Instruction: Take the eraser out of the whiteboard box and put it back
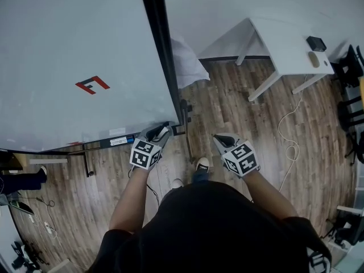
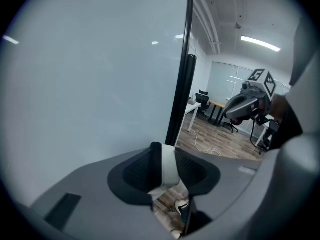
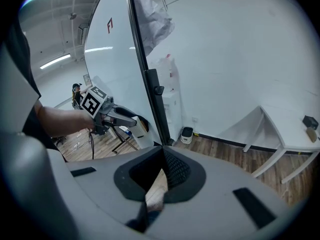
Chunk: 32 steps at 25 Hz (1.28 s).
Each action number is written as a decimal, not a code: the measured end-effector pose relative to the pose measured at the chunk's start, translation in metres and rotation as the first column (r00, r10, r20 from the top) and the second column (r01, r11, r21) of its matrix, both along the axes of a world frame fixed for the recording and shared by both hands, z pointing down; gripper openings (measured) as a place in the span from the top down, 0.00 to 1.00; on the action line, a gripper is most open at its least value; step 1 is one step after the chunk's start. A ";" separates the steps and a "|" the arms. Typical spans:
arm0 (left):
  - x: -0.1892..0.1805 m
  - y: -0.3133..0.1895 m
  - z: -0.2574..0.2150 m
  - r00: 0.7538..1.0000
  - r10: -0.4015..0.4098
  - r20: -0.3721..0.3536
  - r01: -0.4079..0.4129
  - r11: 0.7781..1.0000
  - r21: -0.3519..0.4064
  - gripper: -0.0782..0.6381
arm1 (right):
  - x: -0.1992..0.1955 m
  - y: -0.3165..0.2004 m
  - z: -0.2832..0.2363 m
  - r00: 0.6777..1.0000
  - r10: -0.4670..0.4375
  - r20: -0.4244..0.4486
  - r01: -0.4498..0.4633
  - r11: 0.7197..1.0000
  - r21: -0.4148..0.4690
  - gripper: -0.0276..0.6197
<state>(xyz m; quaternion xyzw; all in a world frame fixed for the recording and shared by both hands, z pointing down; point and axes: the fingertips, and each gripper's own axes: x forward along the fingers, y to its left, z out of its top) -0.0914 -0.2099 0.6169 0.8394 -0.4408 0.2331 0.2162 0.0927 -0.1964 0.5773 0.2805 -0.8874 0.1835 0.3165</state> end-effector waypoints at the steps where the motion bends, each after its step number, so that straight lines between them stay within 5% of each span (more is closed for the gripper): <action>1: -0.001 -0.001 0.003 1.000 -0.005 -0.002 0.005 1.000 -0.005 0.68 | 0.000 -0.001 0.001 1.000 -0.002 -0.002 0.002 1.000 -0.003 0.97; 32: 0.002 -0.009 0.062 0.999 -0.027 -0.018 0.025 0.996 -0.089 0.67 | -0.004 -0.009 0.015 0.999 -0.024 -0.027 0.023 0.999 -0.029 0.97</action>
